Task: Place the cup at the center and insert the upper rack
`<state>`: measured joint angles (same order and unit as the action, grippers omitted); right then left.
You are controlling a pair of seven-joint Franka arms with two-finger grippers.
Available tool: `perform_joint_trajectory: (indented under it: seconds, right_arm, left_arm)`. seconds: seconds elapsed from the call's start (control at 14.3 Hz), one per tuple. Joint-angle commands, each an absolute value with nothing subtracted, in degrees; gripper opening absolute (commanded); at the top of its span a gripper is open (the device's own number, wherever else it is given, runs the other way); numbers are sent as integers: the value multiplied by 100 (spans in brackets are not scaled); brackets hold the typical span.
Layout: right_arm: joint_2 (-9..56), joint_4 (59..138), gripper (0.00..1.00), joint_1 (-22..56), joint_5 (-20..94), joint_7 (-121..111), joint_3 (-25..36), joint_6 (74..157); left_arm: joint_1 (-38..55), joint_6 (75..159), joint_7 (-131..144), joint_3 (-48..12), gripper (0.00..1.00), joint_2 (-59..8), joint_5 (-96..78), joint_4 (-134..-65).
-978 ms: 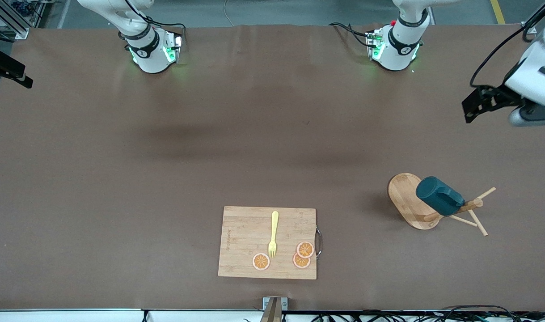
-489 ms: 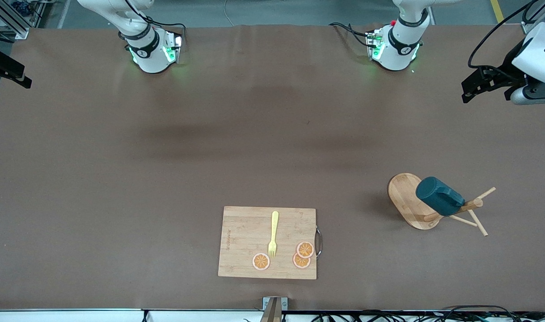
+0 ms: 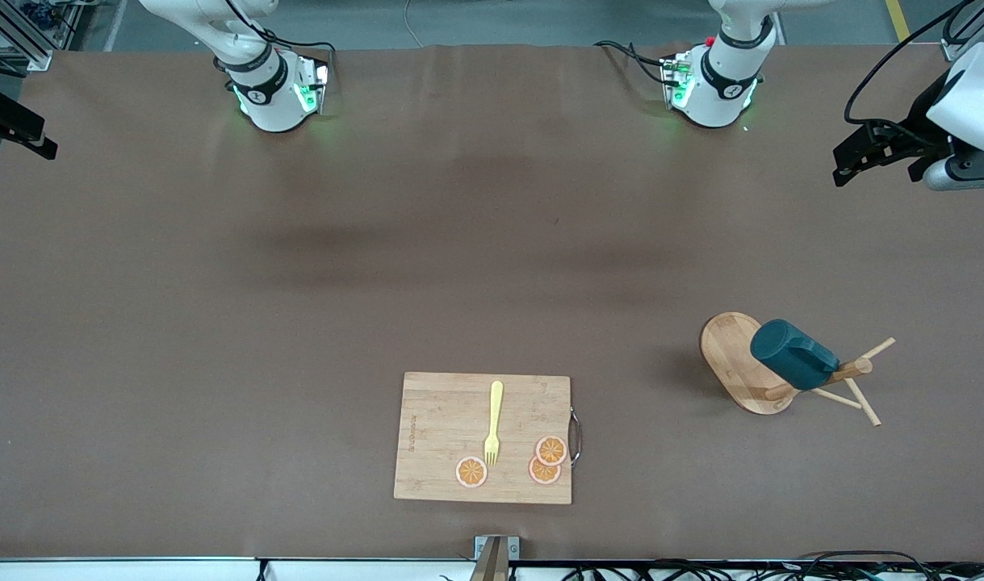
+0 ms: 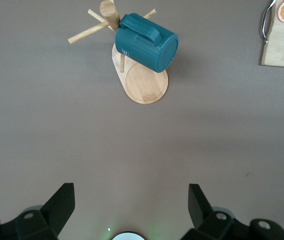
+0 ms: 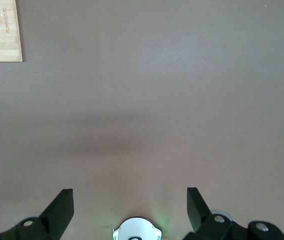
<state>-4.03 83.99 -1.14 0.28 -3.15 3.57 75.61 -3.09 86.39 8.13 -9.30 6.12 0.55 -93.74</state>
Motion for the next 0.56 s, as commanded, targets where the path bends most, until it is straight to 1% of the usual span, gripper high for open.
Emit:
perform_joint_trajectory:
  seconds: [0.0,0.49]
  right_arm:
    - [-466,8481,100,-176,-44,-387,290,7550]
    - [-466,8481,100,-176,-44,-387,290,7550]
  left_arm:
    - [-325,8719,738,-896,100,747,-44,-9422]
    - [-325,8754,747,-897,100,650,9,-9220]
